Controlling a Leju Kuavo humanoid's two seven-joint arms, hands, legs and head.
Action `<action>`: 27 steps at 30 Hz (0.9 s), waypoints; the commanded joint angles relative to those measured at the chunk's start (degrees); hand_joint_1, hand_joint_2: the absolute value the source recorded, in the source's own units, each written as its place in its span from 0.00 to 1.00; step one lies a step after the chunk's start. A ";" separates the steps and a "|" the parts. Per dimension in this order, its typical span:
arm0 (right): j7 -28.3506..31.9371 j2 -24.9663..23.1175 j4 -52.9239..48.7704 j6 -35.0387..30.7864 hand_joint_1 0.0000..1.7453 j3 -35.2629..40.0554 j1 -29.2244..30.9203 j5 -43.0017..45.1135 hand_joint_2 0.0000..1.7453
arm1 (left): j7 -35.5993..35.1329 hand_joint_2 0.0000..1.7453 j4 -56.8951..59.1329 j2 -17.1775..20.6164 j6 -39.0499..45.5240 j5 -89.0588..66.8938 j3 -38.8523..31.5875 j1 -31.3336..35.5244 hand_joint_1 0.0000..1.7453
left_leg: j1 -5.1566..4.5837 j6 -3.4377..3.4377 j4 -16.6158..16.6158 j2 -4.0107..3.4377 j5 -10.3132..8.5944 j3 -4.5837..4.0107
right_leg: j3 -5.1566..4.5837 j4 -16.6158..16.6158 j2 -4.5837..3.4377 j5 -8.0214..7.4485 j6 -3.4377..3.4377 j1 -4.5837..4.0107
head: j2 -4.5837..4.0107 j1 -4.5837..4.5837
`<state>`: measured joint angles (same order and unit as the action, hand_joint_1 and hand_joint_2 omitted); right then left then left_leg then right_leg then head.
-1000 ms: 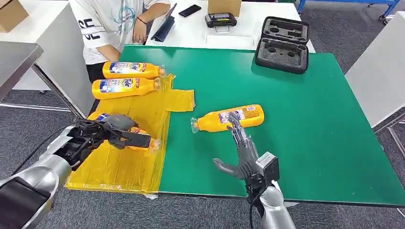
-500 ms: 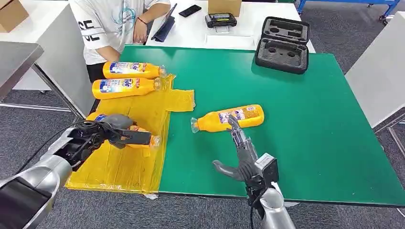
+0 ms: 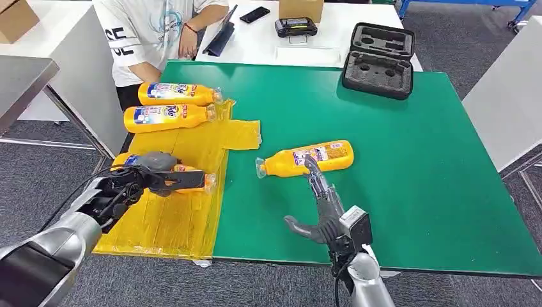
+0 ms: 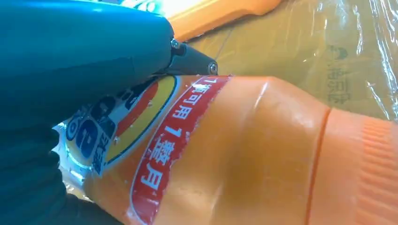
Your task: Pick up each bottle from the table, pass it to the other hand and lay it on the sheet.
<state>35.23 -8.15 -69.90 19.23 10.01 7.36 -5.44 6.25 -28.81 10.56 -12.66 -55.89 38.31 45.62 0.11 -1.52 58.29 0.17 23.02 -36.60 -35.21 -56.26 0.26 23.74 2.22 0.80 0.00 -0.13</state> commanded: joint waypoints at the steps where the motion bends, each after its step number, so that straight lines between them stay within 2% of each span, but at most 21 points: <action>1: -0.31 0.83 2.11 -0.04 0.00 0.28 1.39 0.02 1.00 | -0.28 1.00 3.89 -1.73 -0.31 -0.13 -0.79 0.14 1.00 | 0.02 0.05 -0.05 -0.04 0.07 0.21 | 0.21 0.06 -0.04 0.05 -0.06 -0.02 | 0.00 0.00; 9: -0.32 0.85 2.15 -0.08 0.00 0.34 1.12 0.02 1.00 | -0.16 1.00 4.01 -1.87 -0.15 0.00 -0.99 -0.01 1.00 | 0.04 0.07 -0.06 -0.04 0.10 0.31 | 0.31 0.08 -0.05 0.08 -0.08 -0.04 | 0.00 0.00; 11: -0.31 0.83 1.98 -0.08 0.00 0.39 0.84 0.02 1.00 | 0.02 1.00 4.26 -1.92 -0.35 0.17 -1.10 -0.21 0.80 | 0.00 0.04 -0.06 -0.02 0.04 0.17 | 0.17 0.05 -0.03 0.03 -0.04 0.00 | 0.00 0.00; 12: -0.30 0.84 2.00 -0.13 0.00 0.39 0.71 0.01 1.00 | 0.28 1.00 4.55 -1.92 -0.79 0.14 -0.98 -0.19 0.55 | 0.02 0.07 -0.09 -0.05 0.09 0.32 | 0.31 0.09 -0.05 0.07 -0.08 -0.03 | 0.00 0.00; 13: -0.27 0.81 2.08 -0.10 0.00 0.45 0.67 0.01 1.00 | 0.59 1.00 4.83 -1.90 -1.27 0.00 -0.73 -0.09 0.47 | 0.01 0.05 -0.07 -0.03 0.07 0.25 | 0.25 0.07 -0.04 0.05 -0.06 -0.02 | 0.00 0.00; 14: -0.26 0.77 2.11 -0.14 0.00 0.43 0.61 0.01 1.00 | 0.82 1.00 4.94 -1.87 -1.37 0.01 -0.67 -0.05 0.34 | 0.00 0.04 -0.06 -0.02 0.04 0.19 | 0.18 0.06 -0.03 0.03 -0.04 -0.01 | 0.00 0.00; 16: -1.43 0.84 2.49 -1.39 0.00 0.34 0.39 -0.98 1.00 | 1.15 1.00 4.88 -1.87 -0.56 0.25 -1.05 -0.33 0.14 | 0.01 0.05 -0.08 -0.03 0.06 0.25 | 0.25 0.08 -0.04 0.05 -0.06 -0.01 | 0.00 0.00; 21: -1.21 0.36 2.67 -1.66 0.00 -0.59 -0.15 -0.48 1.00 | 1.85 1.00 5.32 -1.42 -2.11 -0.46 0.23 0.02 0.00 | 0.03 0.07 -0.09 -0.07 0.11 0.36 | 0.36 0.10 -0.07 0.07 -0.09 -0.04 | 0.00 0.00; 27: -2.08 0.15 2.30 -2.05 0.00 -1.77 -0.59 -0.31 1.00 | 1.37 1.00 5.69 -2.13 -2.08 -0.80 0.64 0.53 0.00 | 0.03 0.07 -0.07 -0.01 0.10 0.35 | 0.35 0.08 -0.01 0.08 -0.08 -0.04 | 0.00 0.00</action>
<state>33.86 -8.17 -69.88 17.48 9.99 6.35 -6.05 7.89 -27.82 10.16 -13.79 -56.33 38.05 45.55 0.10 -1.52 58.29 0.18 23.02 -36.54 -35.15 -56.26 0.26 23.74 2.22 0.81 0.00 -0.13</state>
